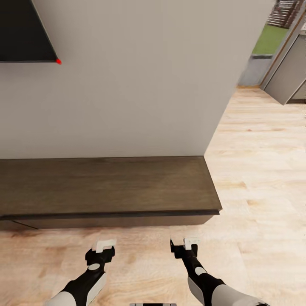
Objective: Place each of the two pumpkins and all three candles from the living room inside a cabinet in the living room (use any cabinet), then make sure every cabinet is closed, and position the cauldron so it is next to a table in the living room.
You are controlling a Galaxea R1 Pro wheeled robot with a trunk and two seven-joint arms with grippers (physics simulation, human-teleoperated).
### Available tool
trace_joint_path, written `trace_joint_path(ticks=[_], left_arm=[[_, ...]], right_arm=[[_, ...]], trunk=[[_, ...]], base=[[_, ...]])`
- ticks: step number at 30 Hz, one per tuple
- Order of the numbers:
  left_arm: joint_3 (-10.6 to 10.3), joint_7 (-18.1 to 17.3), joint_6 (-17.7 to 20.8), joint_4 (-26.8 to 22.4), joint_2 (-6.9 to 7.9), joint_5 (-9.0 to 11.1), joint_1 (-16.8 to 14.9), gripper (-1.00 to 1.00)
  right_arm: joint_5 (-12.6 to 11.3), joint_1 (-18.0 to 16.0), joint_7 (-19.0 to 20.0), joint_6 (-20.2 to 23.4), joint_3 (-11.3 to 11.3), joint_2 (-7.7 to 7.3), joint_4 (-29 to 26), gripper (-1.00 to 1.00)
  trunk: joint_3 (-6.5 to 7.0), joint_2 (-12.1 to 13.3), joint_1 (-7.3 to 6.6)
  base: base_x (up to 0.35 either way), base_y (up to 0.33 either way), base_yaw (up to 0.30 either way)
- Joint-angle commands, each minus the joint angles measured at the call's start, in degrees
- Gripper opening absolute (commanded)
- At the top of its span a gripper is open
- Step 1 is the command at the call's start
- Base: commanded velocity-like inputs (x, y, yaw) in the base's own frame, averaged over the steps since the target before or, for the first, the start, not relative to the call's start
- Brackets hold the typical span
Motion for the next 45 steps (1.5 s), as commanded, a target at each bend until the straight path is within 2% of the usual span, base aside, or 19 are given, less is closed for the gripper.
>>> trace_joint_path(ticks=[1,4,6,7,8,9,10,12,14,22,24,28,32,35,39,40,41,43,45], left_arm=[[0.03,-0.07,0.0,0.06,0.0,0.01,0.01,1.0],[0.11,-0.17,0.0,0.34,0.0,0.18,0.01,1.0],[0.08,-0.21,-0.1,2.34,-0.34,0.33,0.08,1.0],[0.15,-0.18,-0.56,5.95,-2.99,0.37,0.15,1.0],[0.15,-0.18,-0.71,7.73,-3.55,0.41,0.17,1.0],[0.23,-0.21,-0.83,10.4,-3.99,1.88,0.32,1.0],[0.24,-0.24,-0.79,10.67,-3.97,3.11,0.35,1.0],[0.24,-0.26,-0.74,11.1,-3.91,3.92,0.36,1.0],[0.24,-0.26,-0.68,11.94,-3.91,4.21,0.36,1.0],[0.28,-0.35,-0.45,16.61,-4.25,4.84,0.37,1.0],[0.3,-0.35,-0.44,17.47,-4.28,5.74,0.37,1.0],[0.33,-0.4,-0.44,18.27,-4.3,10.53,0.37,1.0],[0.33,-0.43,-0.38,18.45,-4.31,13.04,0.37,1.0],[0.28,-0.44,-0.19,20.62,-4.04,13.64,0.9,1.0],[0.25,-0.39,-0.1,23.27,-3.46,13.73,2.53,1.0],[0.22,-0.42,-0.2,23.4,-1.78,13.73,5.51,1.0],[0.17,-0.44,-0.25,23.56,0.98,13.7,9.48,1.0],[0.16,-0.45,-0.29,23.55,1.61,13.63,10.8,1.0],[0.1,-0.49,-0.33,23.53,1.39,13.61,11.23,1.0]], right_arm=[[0.0,0.1,0.0,0.0,0.02,-0.05,0.02,1.0],[-0.14,0.41,0.0,0.12,0.05,-0.19,0.24,1.0],[0.01,0.65,0.0,0.11,0.08,-0.29,0.61,1.0],[-0.08,0.99,0.0,0.14,0.13,-0.4,1.11,1.0],[-0.01,1.32,0.0,0.16,0.13,-0.44,1.99,1.0],[-0.04,1.73,0.07,0.24,0.14,-0.4,3.87,1.0],[-0.11,1.8,0.08,0.41,0.14,-0.39,4.1,1.0],[-0.13,2.22,0.15,0.53,0.14,-0.36,4.38,1.0],[-0.07,2.76,0.28,0.57,0.14,-0.34,4.54,1.0],[0.07,5.74,0.61,0.67,0.15,-0.3,5.1,1.0],[0.08,6.26,0.77,0.69,0.18,-0.3,5.16,1.0],[0.27,8.31,1.02,0.4,0.22,-0.3,5.88,1.0],[0.47,10.25,1.05,0.22,0.26,-0.34,6.1,1.0],[0.46,12.62,1.04,0.15,0.31,-0.95,6.25,1.0],[0.43,13.45,0.97,0.09,0.26,-1.16,6.21,1.0],[0.43,13.48,0.97,0.09,0.24,-1.17,6.21,1.0],[0.43,13.5,0.97,0.09,0.23,-1.18,6.21,1.0],[0.44,13.5,0.97,0.09,0.29,-1.18,6.24,1.0],[0.44,13.51,0.97,0.09,0.29,-1.18,6.24,1.0]], trunk=[[0.0,0.0,0.0],[0.0,0.0,0.0],[0.0,0.0,0.0],[0.0,0.0,0.0],[0.0,0.0,0.0],[0.0,0.0,0.0],[0.0,0.0,0.0],[0.0,0.0,0.0],[0.0,0.0,0.0],[1.48,3.21,-1.76],[1.59,3.21,-1.76],[1.89,3.21,-1.76],[2.22,3.21,-1.76],[2.48,3.21,-1.76],[2.84,3.21,-1.76],[2.93,3.21,-1.76],[3.02,3.21,-1.76],[3.2,3.21,-1.76],[3.38,3.21,-1.76]], base=[[-0.335,0.0,0.0],[-0.335,0.0,0.0],[-0.262,0.0,0.0],[-0.025,0.0,0.0],[-0.013,0.0,0.0],[-0.001,0.0,0.0],[0.0,0.0,0.0],[0.0,0.0,0.0],[0.0,0.0,0.0],[0.0,0.0,-0.005],[0.0,0.0,-0.072],[0.0,0.0,-0.107],[0.0,0.0,-0.12],[0.0,0.0,-0.103],[0.0,0.0,-0.02],[0.0,0.0,-0.003],[0.0,0.0,0.0],[0.0,0.0,0.0],[0.0,0.0,0.0]])
